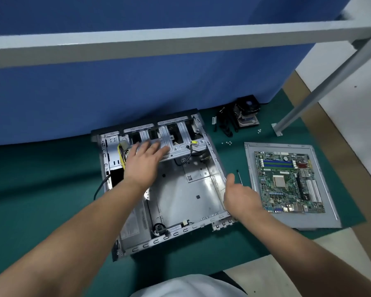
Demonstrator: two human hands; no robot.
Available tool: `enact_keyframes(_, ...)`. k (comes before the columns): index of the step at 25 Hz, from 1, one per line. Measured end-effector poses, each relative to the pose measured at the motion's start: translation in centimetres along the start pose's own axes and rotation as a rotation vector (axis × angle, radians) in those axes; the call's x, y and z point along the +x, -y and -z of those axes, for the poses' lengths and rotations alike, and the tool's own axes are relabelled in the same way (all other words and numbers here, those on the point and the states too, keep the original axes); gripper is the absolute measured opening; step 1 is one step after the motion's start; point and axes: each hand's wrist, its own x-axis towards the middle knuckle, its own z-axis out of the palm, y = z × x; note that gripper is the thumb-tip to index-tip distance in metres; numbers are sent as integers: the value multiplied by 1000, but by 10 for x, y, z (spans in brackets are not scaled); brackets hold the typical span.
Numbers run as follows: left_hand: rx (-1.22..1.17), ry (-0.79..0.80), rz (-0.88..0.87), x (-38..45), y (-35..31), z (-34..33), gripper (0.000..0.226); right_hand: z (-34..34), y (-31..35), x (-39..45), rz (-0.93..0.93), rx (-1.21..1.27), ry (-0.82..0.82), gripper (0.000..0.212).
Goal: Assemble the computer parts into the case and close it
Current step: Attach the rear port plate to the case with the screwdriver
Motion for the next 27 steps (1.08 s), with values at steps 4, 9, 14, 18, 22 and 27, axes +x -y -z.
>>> enact_keyframes(4,-254,-205,260,-55,10,-2,68,11,-12,6,31,176,114,24)
enact_keyframes(9,-692,-143,745,-109,31,-6,79,41,-2,47,79,459,150,45)
enact_keyframes(14,-697,-67,791,-111,35,0,80,32,23,61,-65,564,74,25)
enact_keyframes(18,-635,19,759,-112,43,5,78,29,22,53,-52,501,8,23)
enact_keyframes(22,-572,78,681,-107,40,4,78,18,8,39,-86,494,10,25)
enact_keyframes(27,-718,72,667,-112,50,3,65,3,7,30,-156,474,-74,23)
